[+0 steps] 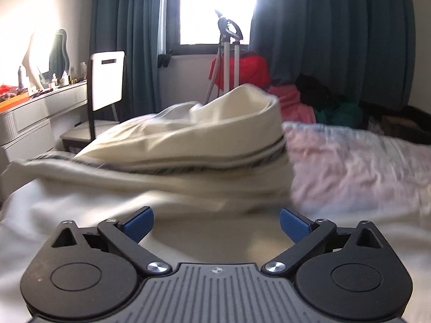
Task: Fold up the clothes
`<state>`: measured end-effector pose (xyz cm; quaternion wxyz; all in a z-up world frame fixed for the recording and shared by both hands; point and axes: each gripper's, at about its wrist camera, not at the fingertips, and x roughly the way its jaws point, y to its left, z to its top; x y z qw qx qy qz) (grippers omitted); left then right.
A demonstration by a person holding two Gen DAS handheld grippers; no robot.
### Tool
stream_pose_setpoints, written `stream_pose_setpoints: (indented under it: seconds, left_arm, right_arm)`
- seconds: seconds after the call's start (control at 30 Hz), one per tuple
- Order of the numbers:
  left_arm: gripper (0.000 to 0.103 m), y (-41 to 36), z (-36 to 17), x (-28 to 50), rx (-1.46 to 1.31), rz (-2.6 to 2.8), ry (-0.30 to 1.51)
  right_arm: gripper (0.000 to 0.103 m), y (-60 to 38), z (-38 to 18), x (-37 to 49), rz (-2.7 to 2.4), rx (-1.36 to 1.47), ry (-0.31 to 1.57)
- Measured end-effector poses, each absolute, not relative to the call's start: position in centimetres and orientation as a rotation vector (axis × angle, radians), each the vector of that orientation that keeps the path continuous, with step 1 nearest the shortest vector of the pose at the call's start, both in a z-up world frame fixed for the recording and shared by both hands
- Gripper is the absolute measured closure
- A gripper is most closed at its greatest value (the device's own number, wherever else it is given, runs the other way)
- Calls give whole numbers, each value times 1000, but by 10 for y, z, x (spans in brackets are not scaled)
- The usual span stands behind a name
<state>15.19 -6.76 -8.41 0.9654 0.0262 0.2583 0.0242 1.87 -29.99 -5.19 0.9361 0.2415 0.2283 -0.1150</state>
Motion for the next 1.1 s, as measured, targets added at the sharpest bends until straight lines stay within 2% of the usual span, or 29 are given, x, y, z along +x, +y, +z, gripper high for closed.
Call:
stream_pose_setpoints:
  seconds: [0.2,0.5,0.53,0.6,0.73,0.77,0.8,0.9,1.0,1.1]
  left_arm:
    - [0,-128,-82,235,72,94,488]
    - [2,-174,-116,351,210,356,514]
    - [5,-173,-117,355,210,344,515]
    - [24,-167,-116,355,190,314,517]
    - [56,-144,-98,339,132,248,491]
    - [67,-136,-91,332,124,236,480]
    - [73,-128,-84,324,115,224,470]
    - [78,-94,-55,292,64,181,432]
    - [78,-49,-26,250,16,192,380]
    - [78,7,-20,221,-31,263,396]
  right_arm:
    - [29,-328,-69,34,-307,586,477]
    - [29,-345,-111,74,-343,625,540]
    - [29,-344,-115,78,-341,617,546]
    - [29,-344,-119,84,-339,614,554]
    - [29,-343,-120,85,-335,615,543]
    - [29,-344,-119,84,-334,614,538]
    - [29,-344,-119,82,-334,613,533]
    - [29,-346,-116,77,-343,613,524]
    - [29,-341,-108,71,-328,597,498]
    - [29,-329,-97,65,-270,566,462]
